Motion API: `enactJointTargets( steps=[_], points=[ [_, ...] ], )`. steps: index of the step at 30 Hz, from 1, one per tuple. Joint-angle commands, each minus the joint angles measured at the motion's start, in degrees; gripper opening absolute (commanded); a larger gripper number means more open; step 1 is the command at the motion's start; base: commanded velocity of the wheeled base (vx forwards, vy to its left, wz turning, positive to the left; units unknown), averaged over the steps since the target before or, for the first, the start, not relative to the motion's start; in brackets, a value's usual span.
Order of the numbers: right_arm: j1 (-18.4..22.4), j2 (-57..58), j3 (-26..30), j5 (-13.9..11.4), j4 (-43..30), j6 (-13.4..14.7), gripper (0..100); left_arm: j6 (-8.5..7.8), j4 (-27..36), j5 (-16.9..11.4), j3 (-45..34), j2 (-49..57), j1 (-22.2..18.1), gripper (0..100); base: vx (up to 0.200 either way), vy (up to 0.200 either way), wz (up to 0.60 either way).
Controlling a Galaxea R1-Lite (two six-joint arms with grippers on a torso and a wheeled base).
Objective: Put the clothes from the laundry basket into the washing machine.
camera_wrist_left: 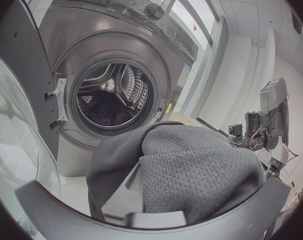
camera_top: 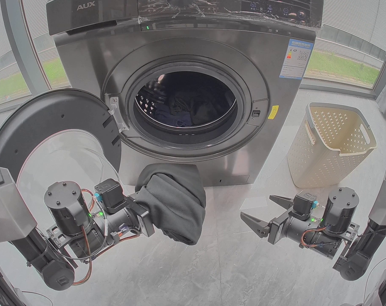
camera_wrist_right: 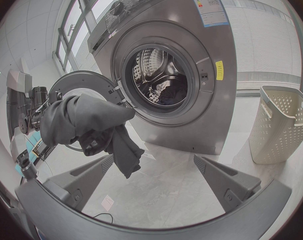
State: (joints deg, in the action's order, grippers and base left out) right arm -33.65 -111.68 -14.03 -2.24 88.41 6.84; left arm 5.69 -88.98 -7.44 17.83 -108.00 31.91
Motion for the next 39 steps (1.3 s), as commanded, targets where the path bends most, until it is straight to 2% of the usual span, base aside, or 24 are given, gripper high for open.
enactJointTargets(
  steps=[1, 6, 18, 39],
  points=[
    [1.04, 0.67, -0.03, -0.22, 0.01, -0.07, 100, -0.07, -0.58, 0.05, 0.18, -0.99, 0.69, 0, 0.0, 0.0, 0.0],
    [0.86, 0.5, -0.03, -0.22, 0.01, -0.07, 100, -0.24, -0.58, 0.05, 0.09, -0.99, 1.04, 0, 0.2, 0.0, 0.0],
    [0.42, 0.32, 0.06, -0.22, 0.01, -0.07, 100, -0.42, -0.58, 0.05, -0.43, -1.16, 2.01, 0, 0.0, 0.0, 0.0],
    [-0.28, 0.5, 0.58, -0.22, 0.01, -0.07, 100, -0.51, -0.58, 0.14, -0.26, -2.13, 2.54, 0, 0.2, 0.0, 0.0]
  ],
)
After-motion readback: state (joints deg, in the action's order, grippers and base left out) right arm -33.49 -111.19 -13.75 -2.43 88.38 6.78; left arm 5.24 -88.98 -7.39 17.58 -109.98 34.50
